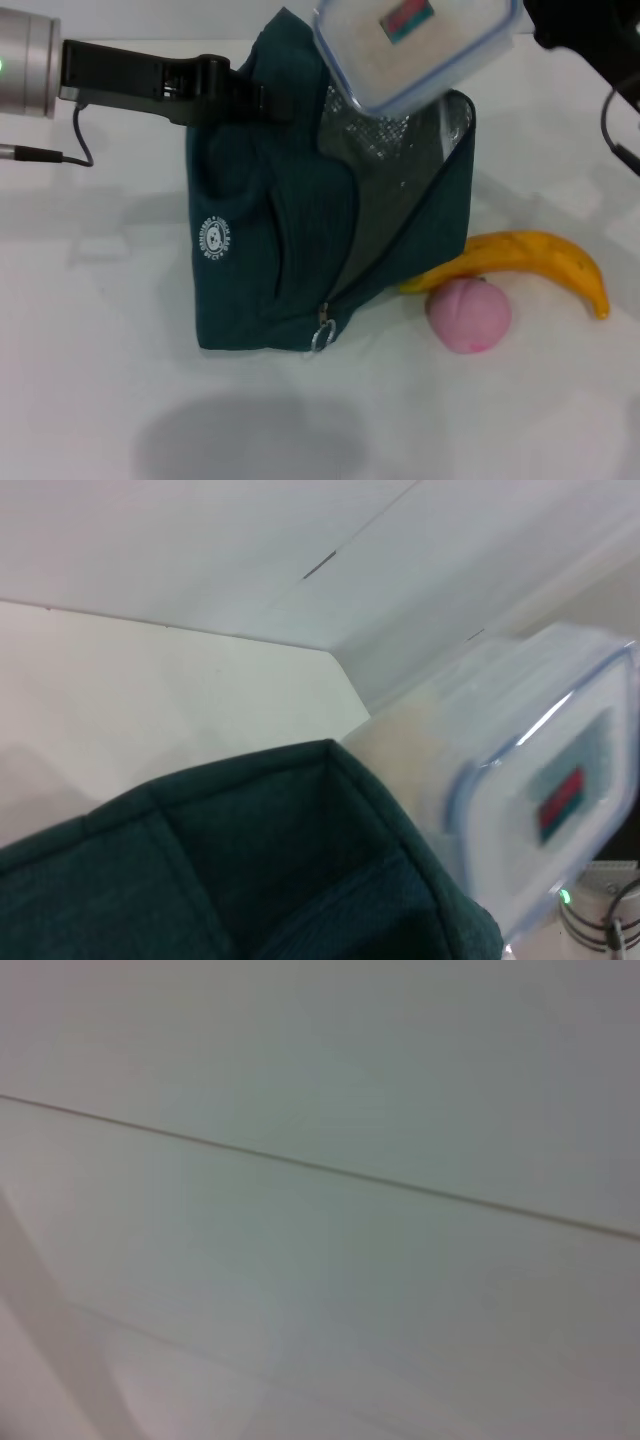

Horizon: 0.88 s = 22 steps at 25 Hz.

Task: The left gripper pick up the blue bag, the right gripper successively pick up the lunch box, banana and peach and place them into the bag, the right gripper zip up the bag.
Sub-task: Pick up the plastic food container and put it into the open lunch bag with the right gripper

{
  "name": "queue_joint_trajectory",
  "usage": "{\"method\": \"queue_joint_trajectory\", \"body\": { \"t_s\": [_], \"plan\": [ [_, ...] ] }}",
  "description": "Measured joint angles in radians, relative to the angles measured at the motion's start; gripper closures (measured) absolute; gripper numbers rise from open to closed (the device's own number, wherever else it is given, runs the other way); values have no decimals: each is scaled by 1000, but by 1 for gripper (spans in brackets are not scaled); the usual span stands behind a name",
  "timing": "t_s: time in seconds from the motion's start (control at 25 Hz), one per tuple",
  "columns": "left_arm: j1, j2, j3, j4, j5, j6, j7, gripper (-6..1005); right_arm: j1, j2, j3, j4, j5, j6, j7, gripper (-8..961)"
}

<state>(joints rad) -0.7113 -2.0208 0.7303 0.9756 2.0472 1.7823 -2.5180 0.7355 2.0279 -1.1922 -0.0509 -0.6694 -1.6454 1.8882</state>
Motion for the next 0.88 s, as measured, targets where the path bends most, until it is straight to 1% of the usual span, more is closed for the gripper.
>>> {"method": "queue_joint_trajectory", "body": {
  "t_s": [0.16, 0.52, 0.64, 0.76, 0.88],
  "plan": [
    [1, 2, -3, 0, 0, 0, 2, 948, -26, 0, -38, -22, -1, 28, -12, 781],
    [-8, -2, 0, -9, -1, 0, 2, 947, -22, 0, -246, -111, 4, 159, -11, 769],
    [-8, -3, 2, -9, -1, 0, 2, 947, -22, 0, -320, -163, 6, 228, -7, 764],
    [-4, -4, 3, -9, -1, 2, 2, 947, -24, 0, -389, -224, 7, 330, -6, 760],
    [0, -4, 3, -10, -2, 5, 2, 947, -27, 0, -419, -258, 9, 378, -7, 756]
  ]
}}
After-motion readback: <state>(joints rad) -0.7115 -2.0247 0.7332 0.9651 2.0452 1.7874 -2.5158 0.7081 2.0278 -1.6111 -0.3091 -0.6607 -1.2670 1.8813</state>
